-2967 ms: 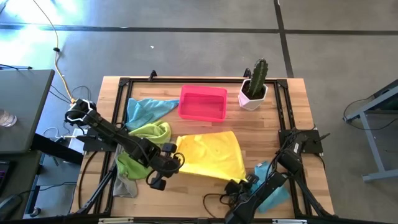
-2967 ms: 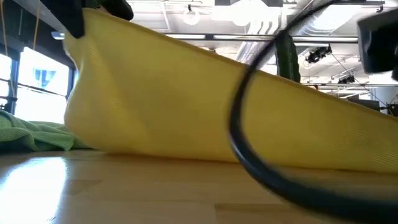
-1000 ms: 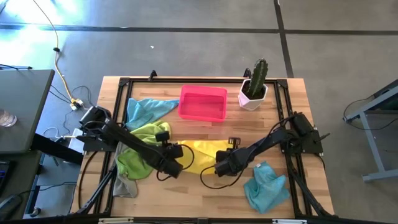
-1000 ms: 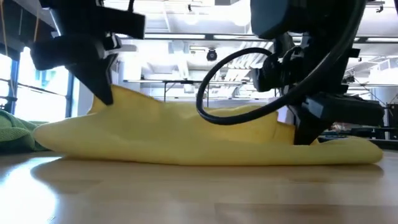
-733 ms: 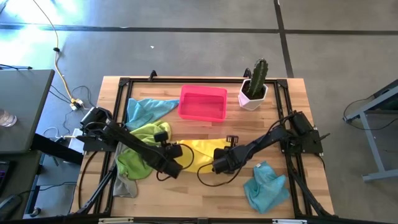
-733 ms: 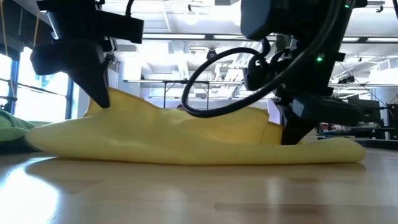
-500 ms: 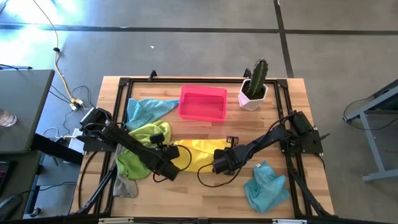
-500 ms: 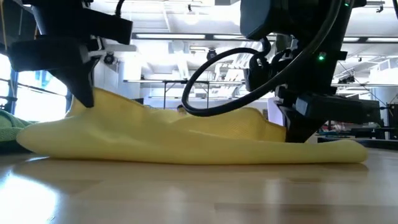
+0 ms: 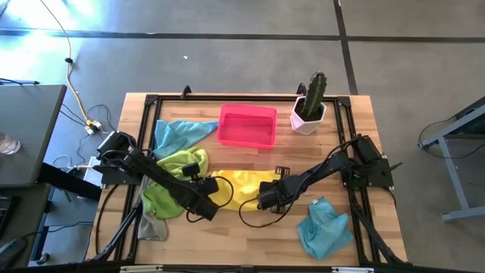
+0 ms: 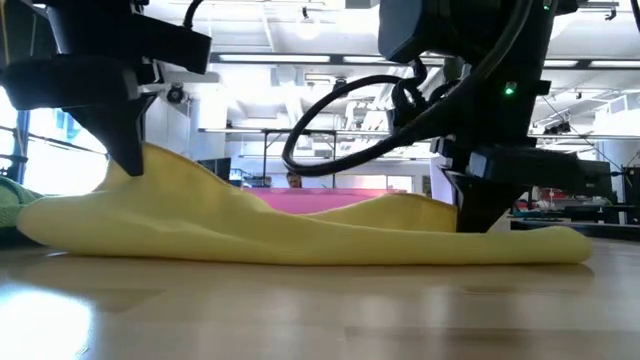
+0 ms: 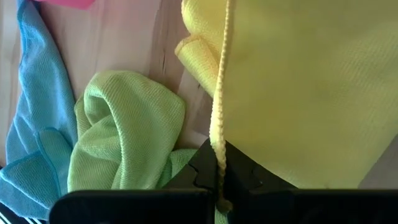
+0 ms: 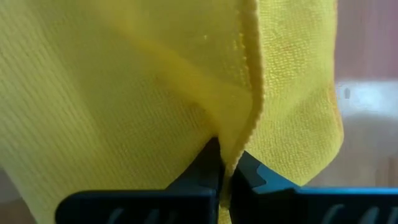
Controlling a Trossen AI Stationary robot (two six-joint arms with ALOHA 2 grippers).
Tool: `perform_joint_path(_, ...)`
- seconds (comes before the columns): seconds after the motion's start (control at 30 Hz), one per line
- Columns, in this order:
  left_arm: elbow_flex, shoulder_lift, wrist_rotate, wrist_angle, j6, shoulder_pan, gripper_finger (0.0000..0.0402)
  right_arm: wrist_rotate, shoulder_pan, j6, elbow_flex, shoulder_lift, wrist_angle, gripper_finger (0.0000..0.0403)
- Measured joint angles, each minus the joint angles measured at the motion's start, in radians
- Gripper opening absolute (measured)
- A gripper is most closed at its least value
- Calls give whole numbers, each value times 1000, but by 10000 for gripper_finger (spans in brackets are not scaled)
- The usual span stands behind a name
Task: Fold microfiber towels
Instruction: Fold the yellow microfiber cloth on the table
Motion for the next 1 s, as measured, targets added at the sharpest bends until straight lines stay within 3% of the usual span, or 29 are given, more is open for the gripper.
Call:
perform_joint_path(0.53, 0, 0, -197, -5, -45, 19, 0, 115, -39, 3, 94, 1, -209, 1)
perform_joint_path(1.0, 0, -1, -197, -4, -22, 108, 0, 118, -145, 44, 64, 1, -225, 1)
